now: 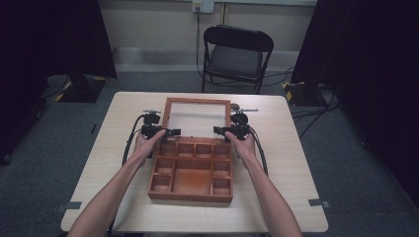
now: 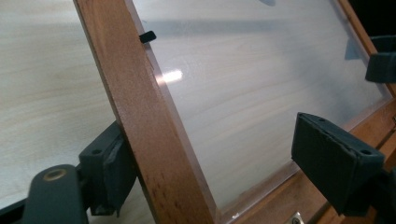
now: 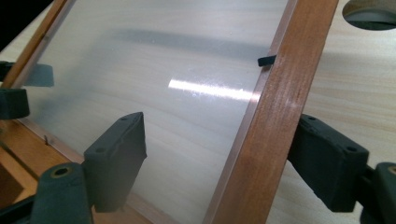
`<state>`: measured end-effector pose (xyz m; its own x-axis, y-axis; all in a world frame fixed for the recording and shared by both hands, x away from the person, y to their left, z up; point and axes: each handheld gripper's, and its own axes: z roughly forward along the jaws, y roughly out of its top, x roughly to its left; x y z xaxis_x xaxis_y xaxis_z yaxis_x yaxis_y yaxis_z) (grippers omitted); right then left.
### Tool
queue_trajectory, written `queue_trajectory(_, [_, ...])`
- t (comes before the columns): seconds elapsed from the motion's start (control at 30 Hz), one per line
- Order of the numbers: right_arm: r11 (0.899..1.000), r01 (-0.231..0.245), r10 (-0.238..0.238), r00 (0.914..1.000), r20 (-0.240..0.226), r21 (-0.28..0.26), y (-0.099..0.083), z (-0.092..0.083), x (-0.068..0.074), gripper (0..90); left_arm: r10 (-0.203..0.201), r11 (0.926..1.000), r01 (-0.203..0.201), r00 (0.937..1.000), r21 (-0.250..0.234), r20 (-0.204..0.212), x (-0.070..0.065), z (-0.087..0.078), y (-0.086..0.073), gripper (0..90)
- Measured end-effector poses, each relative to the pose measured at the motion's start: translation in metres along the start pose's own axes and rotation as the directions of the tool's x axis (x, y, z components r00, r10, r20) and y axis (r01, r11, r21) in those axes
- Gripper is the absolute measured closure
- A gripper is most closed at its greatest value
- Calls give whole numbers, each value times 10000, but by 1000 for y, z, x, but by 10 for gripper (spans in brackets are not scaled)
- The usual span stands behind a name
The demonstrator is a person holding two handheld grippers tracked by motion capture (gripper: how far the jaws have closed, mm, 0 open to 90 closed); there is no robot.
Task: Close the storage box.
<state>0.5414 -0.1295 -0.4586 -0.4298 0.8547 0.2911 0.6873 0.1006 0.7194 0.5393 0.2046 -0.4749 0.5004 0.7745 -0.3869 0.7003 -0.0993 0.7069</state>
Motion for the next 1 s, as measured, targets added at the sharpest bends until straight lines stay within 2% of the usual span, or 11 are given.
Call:
queue_trajectory(0.13, [9996,-44,37,9997,-235,-294,2,-8,1,218,187,9997,-189,9998,-129,-87,-1,-7,2,231])
queue_trajectory(0.23, [9990,17,-27,9997,-226,-441,4,-12,4,215,338,9990,-345,9992,-267,-233,-5,-11,5,231])
queue_trajectory(0.5, [9955,130,-169,9990,-413,-934,8,-29,11,242,502,9969,-507,9987,-605,-87,-11,-27,9,248])
queue_trajectory(0.73, [9928,136,-205,9982,-571,-1187,9,-38,18,249,615,9941,-633,9978,-885,-233,-15,-37,10,264])
queue_trajectory(0.8, [9923,157,-237,9977,-642,-1226,9,-40,20,257,673,9932,-679,9977,-944,-103,-15,-42,11,270])
queue_trajectory(0.9, [9918,221,-308,9972,-679,-1258,10,-42,22,269,811,9918,-819,9966,-976,-120,-16,-48,12,272])
queue_trajectory(1.0, [9911,246,-344,9967,-731,-1312,10,-43,25,271,781,9899,-792,9969,-1173,-139,-17,-55,14,274])
